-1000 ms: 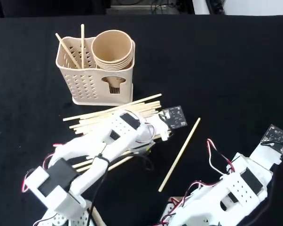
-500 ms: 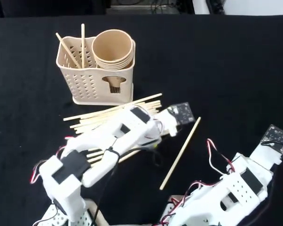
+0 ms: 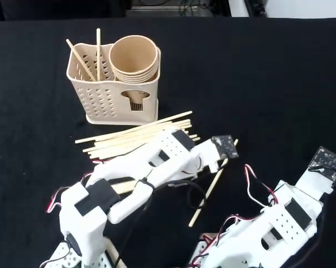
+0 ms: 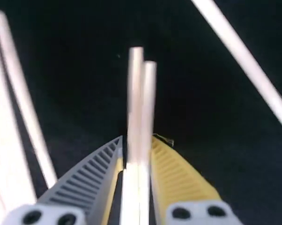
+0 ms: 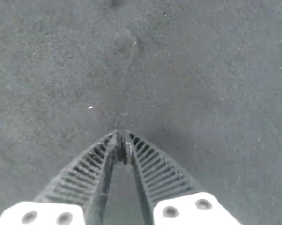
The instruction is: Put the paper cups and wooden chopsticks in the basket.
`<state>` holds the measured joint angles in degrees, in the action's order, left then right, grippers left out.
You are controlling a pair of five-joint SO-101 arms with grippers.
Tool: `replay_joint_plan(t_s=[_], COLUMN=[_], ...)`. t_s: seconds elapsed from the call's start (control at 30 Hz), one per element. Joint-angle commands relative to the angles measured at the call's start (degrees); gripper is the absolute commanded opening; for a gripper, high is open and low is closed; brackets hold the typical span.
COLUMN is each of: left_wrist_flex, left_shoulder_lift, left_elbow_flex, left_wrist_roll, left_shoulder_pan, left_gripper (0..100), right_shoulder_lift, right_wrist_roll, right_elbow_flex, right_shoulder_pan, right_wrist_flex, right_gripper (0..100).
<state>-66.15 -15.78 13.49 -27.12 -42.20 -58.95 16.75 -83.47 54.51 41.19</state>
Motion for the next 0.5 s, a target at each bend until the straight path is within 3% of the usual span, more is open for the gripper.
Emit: replay_joint_plan(t_s=[0.0, 0.33, 0.47], left_wrist_flex=[-2.46, -3.08, -8.53], left_shoulder_lift=[0.26, 0.26, 0.35], left_elbow_flex=[-3.3, -3.74, -6.64], left_wrist_roll=[2.55, 8.0, 9.93], left_shoulder_pan=[0.31, -0.48, -0.13], left_gripper=[3, 3, 3], right_shoulder_lift=[-1.01, -1.01, -1.01], right_wrist_roll=[-0.18, -0.18, -0.18], right_elbow_flex=[1.71, 1.71, 1.63], right_shoulder_pan=[-0.88, -0.97, -0.97], right_wrist_flex=[-0.53, -0.53, -0.53], right_gripper=[1.5, 1.5, 1.5])
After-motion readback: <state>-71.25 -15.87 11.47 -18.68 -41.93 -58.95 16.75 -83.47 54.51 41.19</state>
